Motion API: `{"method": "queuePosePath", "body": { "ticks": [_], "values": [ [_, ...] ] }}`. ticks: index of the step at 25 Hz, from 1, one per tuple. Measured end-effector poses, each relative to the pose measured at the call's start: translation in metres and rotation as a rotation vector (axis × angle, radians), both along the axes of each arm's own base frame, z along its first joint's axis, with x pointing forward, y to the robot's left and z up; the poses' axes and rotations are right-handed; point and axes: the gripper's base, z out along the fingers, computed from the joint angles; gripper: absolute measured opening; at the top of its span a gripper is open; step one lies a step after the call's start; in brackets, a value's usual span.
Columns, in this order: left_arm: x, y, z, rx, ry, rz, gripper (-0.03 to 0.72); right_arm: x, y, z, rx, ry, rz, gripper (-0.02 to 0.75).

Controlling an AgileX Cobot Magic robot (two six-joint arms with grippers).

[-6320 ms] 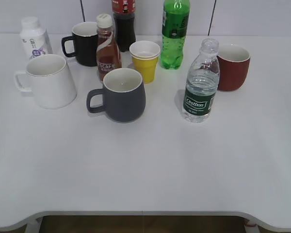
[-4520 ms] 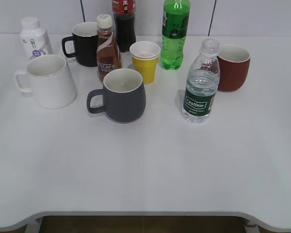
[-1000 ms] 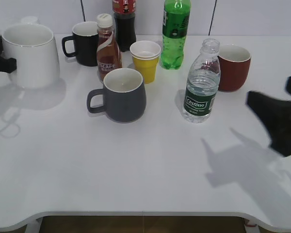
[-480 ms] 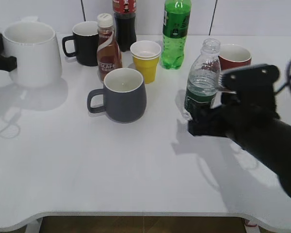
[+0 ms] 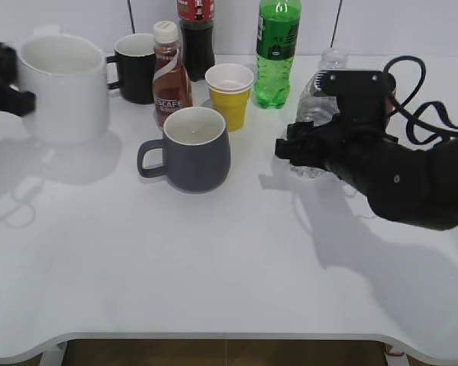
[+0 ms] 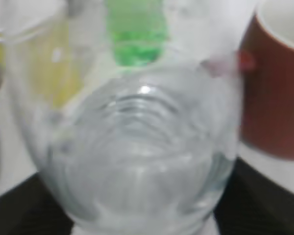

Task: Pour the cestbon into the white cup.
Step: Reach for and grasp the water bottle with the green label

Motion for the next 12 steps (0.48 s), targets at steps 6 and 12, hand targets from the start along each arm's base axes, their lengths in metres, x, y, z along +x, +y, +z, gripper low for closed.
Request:
{"method": "queuePosePath", "body": {
  "ticks": [6, 12],
  "values": [
    [-0.014, -0.042, 0.003, 0.025, 0.022, -0.142, 0.028, -0.005, 0.009, 0.007, -0.075, 0.043, 0.161, 0.473],
    [-0.034, -0.084, 0.006, -0.016, 0.05, -0.28, 0.028, -0.023, 0.014, 0.053, -0.294, -0.054, 0.443, 0.473]
  ]
}}
